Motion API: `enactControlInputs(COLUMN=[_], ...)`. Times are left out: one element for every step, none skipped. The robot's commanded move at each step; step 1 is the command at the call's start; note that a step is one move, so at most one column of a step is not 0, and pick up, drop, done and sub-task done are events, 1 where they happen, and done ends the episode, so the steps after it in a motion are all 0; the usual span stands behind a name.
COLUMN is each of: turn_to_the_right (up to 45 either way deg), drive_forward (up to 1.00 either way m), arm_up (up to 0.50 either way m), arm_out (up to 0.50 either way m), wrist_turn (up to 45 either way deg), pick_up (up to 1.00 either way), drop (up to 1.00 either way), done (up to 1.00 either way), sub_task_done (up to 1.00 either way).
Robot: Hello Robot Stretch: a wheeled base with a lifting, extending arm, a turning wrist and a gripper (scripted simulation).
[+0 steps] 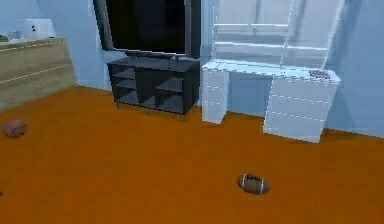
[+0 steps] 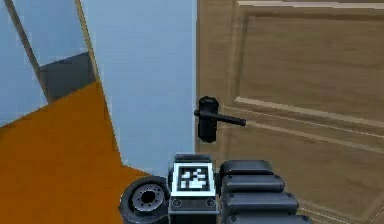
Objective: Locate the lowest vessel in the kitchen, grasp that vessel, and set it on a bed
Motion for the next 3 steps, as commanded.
enactControlInputs(turn_to_the_right=[0.0, -42.0, 0.0], drive_forward=[0.45, 0.00, 1.00], arm_up=[0.00, 0.00, 0.00], arm_out=[0.00, 0.00, 0.00], wrist_turn=[0.0, 0.0, 0.0], pick_up=[0.00, 0.00, 0.00], drop=[0.00, 0.00, 0.00], done=[0.00, 0.00, 0.00], sub_task_done=[0.00, 0.00, 0.00])
